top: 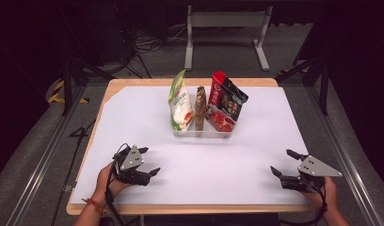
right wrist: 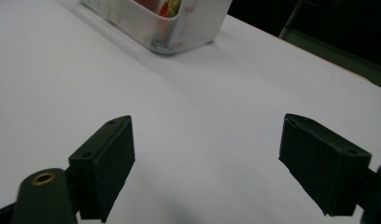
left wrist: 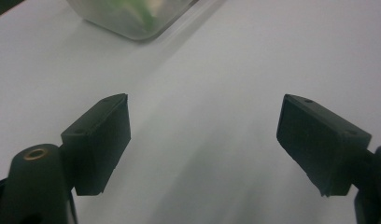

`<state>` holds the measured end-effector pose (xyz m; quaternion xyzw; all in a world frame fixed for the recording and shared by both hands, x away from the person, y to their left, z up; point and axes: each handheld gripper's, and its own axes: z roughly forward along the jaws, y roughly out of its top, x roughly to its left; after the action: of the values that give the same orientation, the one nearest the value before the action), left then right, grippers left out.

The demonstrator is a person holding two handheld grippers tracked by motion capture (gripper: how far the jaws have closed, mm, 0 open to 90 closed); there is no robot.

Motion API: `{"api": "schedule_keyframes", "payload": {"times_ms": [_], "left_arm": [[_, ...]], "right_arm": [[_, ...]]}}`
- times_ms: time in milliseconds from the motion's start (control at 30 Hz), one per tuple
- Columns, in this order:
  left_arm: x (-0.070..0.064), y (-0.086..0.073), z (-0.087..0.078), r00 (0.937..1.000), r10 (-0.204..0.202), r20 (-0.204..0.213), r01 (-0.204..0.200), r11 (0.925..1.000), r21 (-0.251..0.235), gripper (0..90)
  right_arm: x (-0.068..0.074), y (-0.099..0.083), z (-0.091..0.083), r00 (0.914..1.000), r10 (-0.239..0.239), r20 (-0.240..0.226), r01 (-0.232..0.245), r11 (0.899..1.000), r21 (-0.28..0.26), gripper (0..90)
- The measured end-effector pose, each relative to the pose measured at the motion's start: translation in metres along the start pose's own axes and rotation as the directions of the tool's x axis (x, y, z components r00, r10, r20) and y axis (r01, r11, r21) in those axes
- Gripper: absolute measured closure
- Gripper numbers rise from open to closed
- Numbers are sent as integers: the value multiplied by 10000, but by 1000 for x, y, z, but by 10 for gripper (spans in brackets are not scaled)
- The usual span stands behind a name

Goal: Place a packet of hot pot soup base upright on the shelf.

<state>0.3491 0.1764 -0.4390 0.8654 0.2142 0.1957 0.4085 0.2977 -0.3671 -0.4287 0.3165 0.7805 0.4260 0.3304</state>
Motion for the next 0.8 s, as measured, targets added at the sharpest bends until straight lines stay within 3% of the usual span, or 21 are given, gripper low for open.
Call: {"api": "schedule_keyframes", "payload": {"times_ms": [800], "left_arm": [[1,1,5,10000,-66,68,65,9999,113,182]], "right_arm": [[-2,-3,2,10000,61,26,-61,9999,98,183]]}}
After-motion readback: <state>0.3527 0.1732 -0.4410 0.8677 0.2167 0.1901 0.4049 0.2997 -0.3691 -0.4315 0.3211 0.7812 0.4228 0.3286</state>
